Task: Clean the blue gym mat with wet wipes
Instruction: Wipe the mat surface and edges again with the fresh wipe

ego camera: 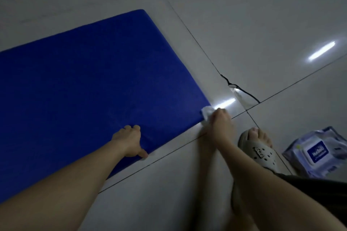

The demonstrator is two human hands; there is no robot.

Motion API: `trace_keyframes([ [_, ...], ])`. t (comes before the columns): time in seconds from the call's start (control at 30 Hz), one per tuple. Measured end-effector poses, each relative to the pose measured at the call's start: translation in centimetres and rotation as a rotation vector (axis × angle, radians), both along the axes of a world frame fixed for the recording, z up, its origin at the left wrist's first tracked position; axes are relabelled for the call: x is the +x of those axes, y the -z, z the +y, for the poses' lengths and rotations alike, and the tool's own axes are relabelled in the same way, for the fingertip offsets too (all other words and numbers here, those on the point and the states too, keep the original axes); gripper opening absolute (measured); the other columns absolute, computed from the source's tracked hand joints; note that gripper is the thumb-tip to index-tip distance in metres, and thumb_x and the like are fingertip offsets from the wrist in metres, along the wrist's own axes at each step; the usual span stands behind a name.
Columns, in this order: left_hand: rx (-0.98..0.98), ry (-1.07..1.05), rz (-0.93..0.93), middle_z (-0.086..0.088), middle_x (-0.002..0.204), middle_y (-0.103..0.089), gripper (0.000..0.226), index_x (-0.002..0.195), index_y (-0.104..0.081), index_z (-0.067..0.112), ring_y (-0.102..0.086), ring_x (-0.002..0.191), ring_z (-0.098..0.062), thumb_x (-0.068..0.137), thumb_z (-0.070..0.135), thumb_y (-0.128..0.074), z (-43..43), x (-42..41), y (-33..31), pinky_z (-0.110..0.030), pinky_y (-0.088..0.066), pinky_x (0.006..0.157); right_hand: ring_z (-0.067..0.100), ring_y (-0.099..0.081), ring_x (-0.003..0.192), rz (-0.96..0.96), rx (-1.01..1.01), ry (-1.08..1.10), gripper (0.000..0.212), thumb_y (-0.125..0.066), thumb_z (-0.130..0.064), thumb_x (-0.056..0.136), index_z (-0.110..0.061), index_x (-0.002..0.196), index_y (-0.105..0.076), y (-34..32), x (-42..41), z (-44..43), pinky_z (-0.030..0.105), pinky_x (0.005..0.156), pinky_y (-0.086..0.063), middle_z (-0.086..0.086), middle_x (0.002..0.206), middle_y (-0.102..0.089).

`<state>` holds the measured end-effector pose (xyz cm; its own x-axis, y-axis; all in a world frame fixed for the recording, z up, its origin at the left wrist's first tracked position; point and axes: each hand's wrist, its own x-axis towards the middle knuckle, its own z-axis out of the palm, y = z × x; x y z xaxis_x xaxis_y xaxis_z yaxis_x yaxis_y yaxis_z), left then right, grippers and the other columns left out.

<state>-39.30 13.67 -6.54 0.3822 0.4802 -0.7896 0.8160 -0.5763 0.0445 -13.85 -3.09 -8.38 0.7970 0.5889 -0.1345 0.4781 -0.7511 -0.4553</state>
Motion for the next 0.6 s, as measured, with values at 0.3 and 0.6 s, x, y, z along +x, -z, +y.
trace_keyframes([
  [0.3, 0.027, -0.033, -0.019, -0.01, 0.138, -0.041, 0.103, 0.139, -0.033, 0.017, -0.048, 0.122, -0.028, 0.065, 0.07, -0.081, -0.1, 0.0, 0.0, -0.037, -0.045, 0.087, 0.02, -0.06, 0.094, 0.164, 0.029, -0.443, 0.029, -0.062, -0.018, 0.093, -0.015, 0.12, -0.053, 0.3, -15.5, 3.9, 0.034, 0.081, -0.053, 0.006, 0.113, -0.056],
  [0.6, 0.013, -0.027, -0.031, -0.009, 0.136, -0.041, 0.102, 0.139, -0.033, 0.016, -0.047, 0.121, -0.027, 0.066, 0.068, -0.081, -0.1, -0.1, 0.1, -0.039, -0.048, 0.093, 0.029, -0.063, 0.098, -0.112, -0.145, -0.069, 0.014, -0.05, -0.015, 0.101, -0.006, 0.111, -0.055, 0.3, 1.9, 2.7, 0.04, 0.079, -0.052, 0.013, 0.111, -0.059],
])
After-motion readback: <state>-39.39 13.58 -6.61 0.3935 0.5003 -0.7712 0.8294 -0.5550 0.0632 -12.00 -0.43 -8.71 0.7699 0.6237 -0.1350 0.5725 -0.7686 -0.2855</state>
